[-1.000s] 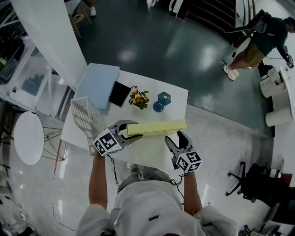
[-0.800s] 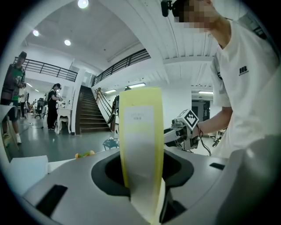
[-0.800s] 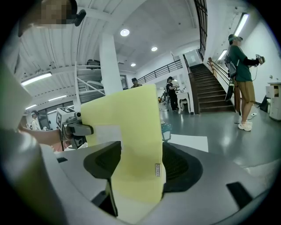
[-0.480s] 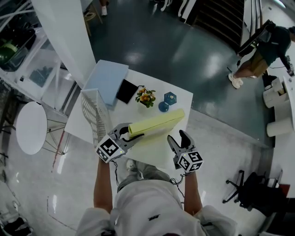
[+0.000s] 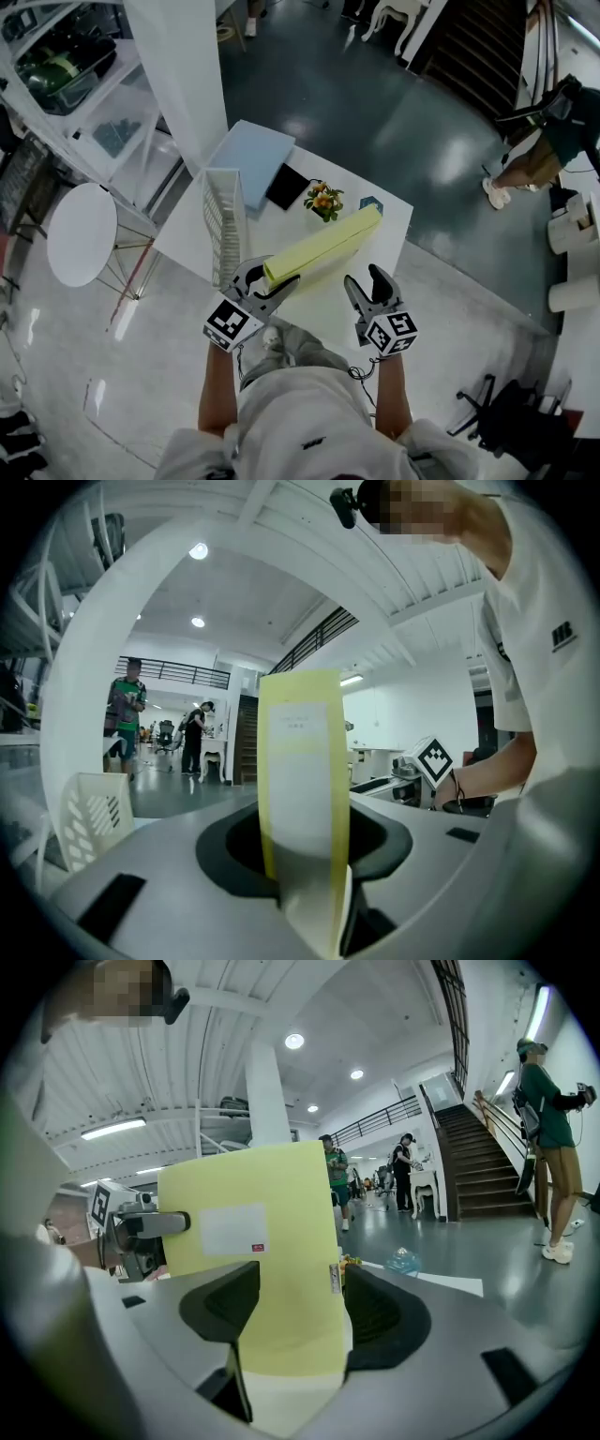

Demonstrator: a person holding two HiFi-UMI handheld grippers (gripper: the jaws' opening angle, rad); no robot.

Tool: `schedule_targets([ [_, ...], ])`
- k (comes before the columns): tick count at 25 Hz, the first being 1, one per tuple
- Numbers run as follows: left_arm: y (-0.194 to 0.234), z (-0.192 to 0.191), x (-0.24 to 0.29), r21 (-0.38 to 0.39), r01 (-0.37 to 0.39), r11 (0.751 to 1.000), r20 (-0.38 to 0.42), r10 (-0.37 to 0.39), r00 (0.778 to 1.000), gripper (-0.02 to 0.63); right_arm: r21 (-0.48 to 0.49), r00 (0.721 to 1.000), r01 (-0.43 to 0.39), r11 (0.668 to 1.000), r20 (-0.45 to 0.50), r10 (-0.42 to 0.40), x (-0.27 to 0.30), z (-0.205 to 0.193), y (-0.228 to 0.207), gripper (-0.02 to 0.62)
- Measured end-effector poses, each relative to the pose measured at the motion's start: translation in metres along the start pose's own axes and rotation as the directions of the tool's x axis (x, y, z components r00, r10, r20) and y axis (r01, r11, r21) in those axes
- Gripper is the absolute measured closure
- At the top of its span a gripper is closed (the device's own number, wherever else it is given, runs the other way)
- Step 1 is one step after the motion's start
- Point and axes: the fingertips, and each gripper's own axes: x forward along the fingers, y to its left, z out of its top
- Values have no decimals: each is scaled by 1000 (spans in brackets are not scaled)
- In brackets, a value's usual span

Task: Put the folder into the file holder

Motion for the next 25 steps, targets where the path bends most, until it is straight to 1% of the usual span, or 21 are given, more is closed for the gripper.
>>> schedule_targets([
  [4,4,13,-34,-2,-114,993,-2,114,993,430,-32,998,-59,998,12,59,7,14,29,310],
  [7,9,18,-61,-12,-213,977,0,213,977,430,-64,994,-110,992,11,111,13,20,54,310],
  [11,14,20,-98,-31,-344,939,17,344,939,430,-82,983,-182,980,-5,182,20,19,88,310],
  [13,13,20,-117,-44,-393,918,21,394,919,430,-89,976,-220,971,-21,219,26,16,104,310],
  [19,2,18,-168,-85,-494,865,21,497,867,431,-111,947,-321,940,-50,318,40,13,147,311],
  [22,1,20,-192,-107,-541,834,25,546,837,431,-120,932,-362,924,-61,357,47,14,164,314],
  [25,0,27,-212,-137,-568,811,42,578,815,431,-130,916,-402,906,-74,395,53,14,178,316],
])
